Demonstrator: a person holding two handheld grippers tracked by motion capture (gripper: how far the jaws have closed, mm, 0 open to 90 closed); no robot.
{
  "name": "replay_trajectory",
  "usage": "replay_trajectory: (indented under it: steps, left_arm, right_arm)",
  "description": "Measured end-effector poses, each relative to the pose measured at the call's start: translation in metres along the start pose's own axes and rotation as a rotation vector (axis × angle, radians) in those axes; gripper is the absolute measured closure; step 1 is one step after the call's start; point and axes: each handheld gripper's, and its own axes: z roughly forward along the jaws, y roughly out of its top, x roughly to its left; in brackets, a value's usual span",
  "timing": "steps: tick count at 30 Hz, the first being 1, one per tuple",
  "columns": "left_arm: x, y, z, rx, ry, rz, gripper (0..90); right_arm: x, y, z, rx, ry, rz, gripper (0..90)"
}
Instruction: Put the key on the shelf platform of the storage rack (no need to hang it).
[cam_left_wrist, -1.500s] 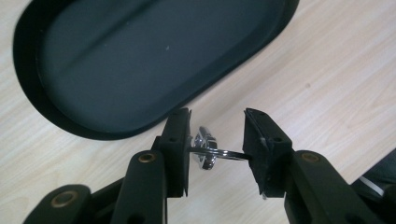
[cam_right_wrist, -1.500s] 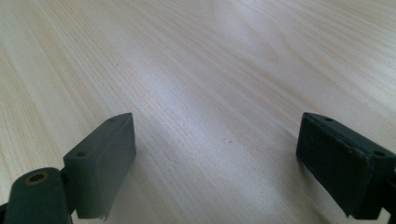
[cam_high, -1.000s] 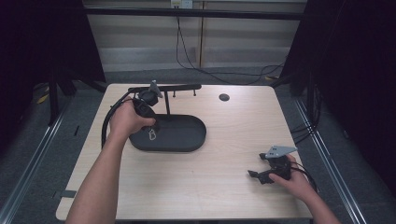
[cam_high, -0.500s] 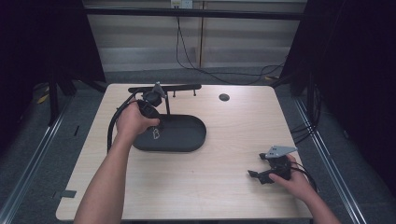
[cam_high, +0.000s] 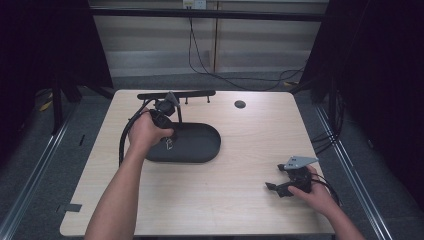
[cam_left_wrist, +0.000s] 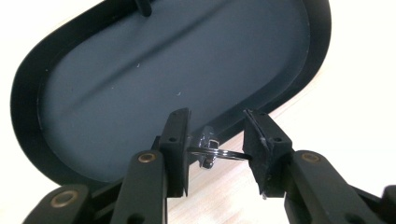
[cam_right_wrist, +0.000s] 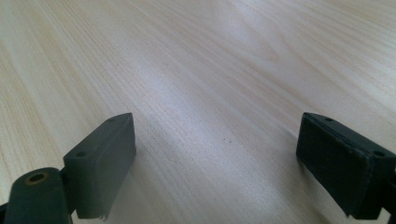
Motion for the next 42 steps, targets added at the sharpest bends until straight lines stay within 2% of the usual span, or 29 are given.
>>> replay_trajectory:
  steps: [13,22,33,42]
  left_arm:
    - [-0.003,0.005,0.013,-0.013,0.009,0.001,62.0]
    - [-0.001,0.003,0.025,-0.013,0.007,-0.013,61.9]
    - [0.0,0.001,0.034,-0.023,0.018,-0.007,61.9]
    - [-0.001,0.002,0.044,0.001,0.017,-0.009,61.9]
  right_arm:
    - [0.0,0.0,0.0,0.0,0.0,0.0,11.5]
    - [0.0,0.0,0.0,0.002,0.0,0.003,11.5]
    - [0.0,0.0,0.0,0.003,0.001,0.002,11.5]
    - [0.0,0.0,0.0,0.002,0.001,0.001,11.4]
